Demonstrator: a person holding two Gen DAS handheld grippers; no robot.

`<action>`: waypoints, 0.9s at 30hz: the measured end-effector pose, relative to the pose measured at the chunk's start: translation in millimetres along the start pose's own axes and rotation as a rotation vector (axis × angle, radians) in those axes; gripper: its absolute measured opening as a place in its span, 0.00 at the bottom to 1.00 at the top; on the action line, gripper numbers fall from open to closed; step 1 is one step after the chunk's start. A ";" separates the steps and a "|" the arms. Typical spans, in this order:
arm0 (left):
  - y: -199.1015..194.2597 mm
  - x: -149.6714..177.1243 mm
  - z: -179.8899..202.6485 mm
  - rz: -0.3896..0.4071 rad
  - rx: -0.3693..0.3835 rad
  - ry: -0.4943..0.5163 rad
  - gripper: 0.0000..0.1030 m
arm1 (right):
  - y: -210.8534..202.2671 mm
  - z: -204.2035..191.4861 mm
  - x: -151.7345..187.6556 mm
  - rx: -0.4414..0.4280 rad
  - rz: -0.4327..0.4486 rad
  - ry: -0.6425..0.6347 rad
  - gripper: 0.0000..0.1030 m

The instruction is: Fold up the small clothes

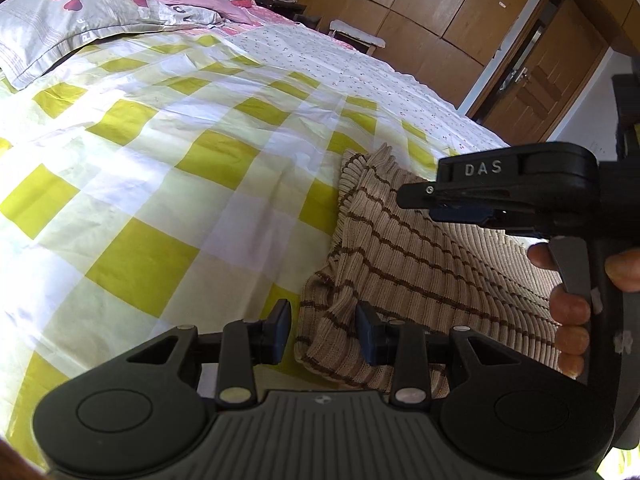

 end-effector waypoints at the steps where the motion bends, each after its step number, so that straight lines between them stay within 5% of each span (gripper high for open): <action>1: 0.1 -0.1 0.3 -0.001 0.001 0.003 0.40 | 3.1 -2.6 -2.6 0.004 -0.004 -0.003 0.34; 27: 8.7 1.2 1.9 -0.025 -0.012 0.061 0.40 | 53.1 -31.5 -19.8 0.105 -0.080 -0.091 0.55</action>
Point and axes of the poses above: each gripper's, at about its wrist camera, not at the fingertips, and y roughly the way its jaws point, z to its right, x to its underside, the point moved 6 cm from there along y, roughly the way its jaws point, and after that the axes turned 8 degrees about -z, right-handed, at the moved point
